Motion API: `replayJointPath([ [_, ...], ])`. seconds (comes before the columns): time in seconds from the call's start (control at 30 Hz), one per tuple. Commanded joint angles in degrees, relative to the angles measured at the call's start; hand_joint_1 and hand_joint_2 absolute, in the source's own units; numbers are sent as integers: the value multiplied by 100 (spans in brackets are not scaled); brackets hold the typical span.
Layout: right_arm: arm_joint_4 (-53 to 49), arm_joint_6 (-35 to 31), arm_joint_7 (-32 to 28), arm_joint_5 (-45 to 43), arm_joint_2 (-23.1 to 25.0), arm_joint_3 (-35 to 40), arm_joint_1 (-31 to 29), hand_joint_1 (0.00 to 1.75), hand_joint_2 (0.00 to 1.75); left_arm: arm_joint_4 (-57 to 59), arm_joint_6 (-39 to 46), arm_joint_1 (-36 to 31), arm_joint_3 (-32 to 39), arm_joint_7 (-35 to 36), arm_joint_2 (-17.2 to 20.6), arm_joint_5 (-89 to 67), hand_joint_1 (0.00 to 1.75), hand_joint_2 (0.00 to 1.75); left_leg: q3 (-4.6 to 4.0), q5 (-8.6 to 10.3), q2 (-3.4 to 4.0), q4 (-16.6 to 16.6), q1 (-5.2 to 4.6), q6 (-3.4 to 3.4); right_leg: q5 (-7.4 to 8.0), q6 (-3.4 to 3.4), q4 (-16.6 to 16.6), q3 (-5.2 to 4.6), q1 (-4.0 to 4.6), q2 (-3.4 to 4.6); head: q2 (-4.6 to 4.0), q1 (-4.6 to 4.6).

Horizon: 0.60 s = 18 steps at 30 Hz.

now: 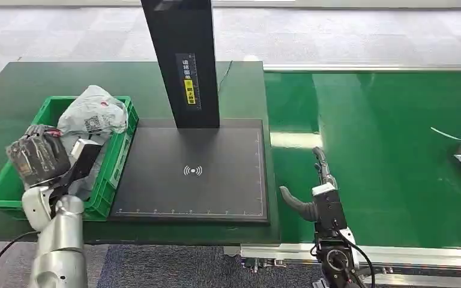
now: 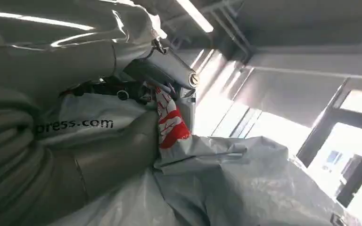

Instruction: Moved the parcel from conveyor to table for the left to box.

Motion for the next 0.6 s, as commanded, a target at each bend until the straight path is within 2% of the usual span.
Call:
replayJointPath([
  [0.03, 281, -25, 46, -24, 21, 149, -84, 0, 175, 805, 415, -598, 1899, 215, -133, -711, 175, 175, 16, 3, 1, -11, 5, 0, 4, -4, -13, 17, 5, 1, 0, 0],
  [0.07, 276, -21, 47, -24, 22, 146, -78, 0, 175, 864, 415, -582, 1827, 307, -117, -730, 175, 175, 8, 2, -6, -4, 1, 0, -1, -2, -3, 9, 1, -6, 0, 2],
  [0.1, 266, -23, 52, -16, 25, 135, -64, 0, 175, 1216, 415, -577, 1563, 702, -3, -952, 175, 175, 15, 6, -15, -12, 2, 1, 1, -2, -12, 19, 2, -15, 0, 0],
  [0.17, 264, -11, 56, -6, 27, 131, -62, 0, 175, 1370, 415, -609, 1546, 803, 8, -1091, 175, 175, 10, 2, -8, -5, -1, 1, -1, 0, -4, 12, -1, -7, 0, 0],
  [0.23, 288, 76, 85, 51, 53, 4, -80, 0, 175, 1811, 415, -538, 926, 1318, 118, -1081, 169, 175, 15, 3, -11, -8, 0, 2, 0, -1, -8, 20, 0, -9, 0, 2],
  [0.27, 288, 76, 85, 51, 53, 4, -80, 0, 175, 1811, 415, -538, 926, 1318, 118, -1081, 169, 175, 15, 3, -10, -8, -3, 2, -1, 0, -5, 18, -2, -8, 0, 2],
  [0.3, 258, 44, 94, 72, 64, 59, -64, 0, 175, 2239, 415, -558, 513, 1607, 244, -1139, 110, 175, 19, 5, -13, -13, -2, 2, 1, 0, -13, 24, -1, -12, 0, 2],
  [0.33, 258, 48, 107, 82, 69, 50, -59, 0, 175, 2382, 415, -557, 301, 1706, 298, -1094, 3, 175, 16, 4, -9, -10, -3, 1, -1, -1, -7, 19, -3, -9, 0, 2],
  [0.37, 264, 91, 114, 124, 89, 7, -76, 0, 175, 2973, -66, -648, -434, 2218, 441, -1205, 0, 175, 14, 4, -17, -7, -3, 0, -3, -1, -5, 18, -3, -17, 0, 0],
  [0.4, 270, 123, 124, 154, 102, -14, -98, 0, 175, 2916, -45, -615, -668, 2312, 402, -1018, 0, 175, 16, 9, -34, -12, -1, 0, -3, -3, -10, 25, 0, -34, 0, 4],
  [0.5, 259, 173, 143, 209, 138, -43, -87, 0, 175, 2694, -26, -474, -1034, 2335, 348, -601, 0, 175, 15, 9, -32, -8, -1, 0, 0, -2, -8, 21, -1, -31, 0, 0],
  [0.6, 244, 211, 155, 258, 162, -72, -68, 0, 175, 2307, 160, -310, -1388, 2124, 355, 172, 0, 175, 13, 21, -80, -8, -1, 4, 0, 0, -11, 36, -2, -79, 0, -7],
])
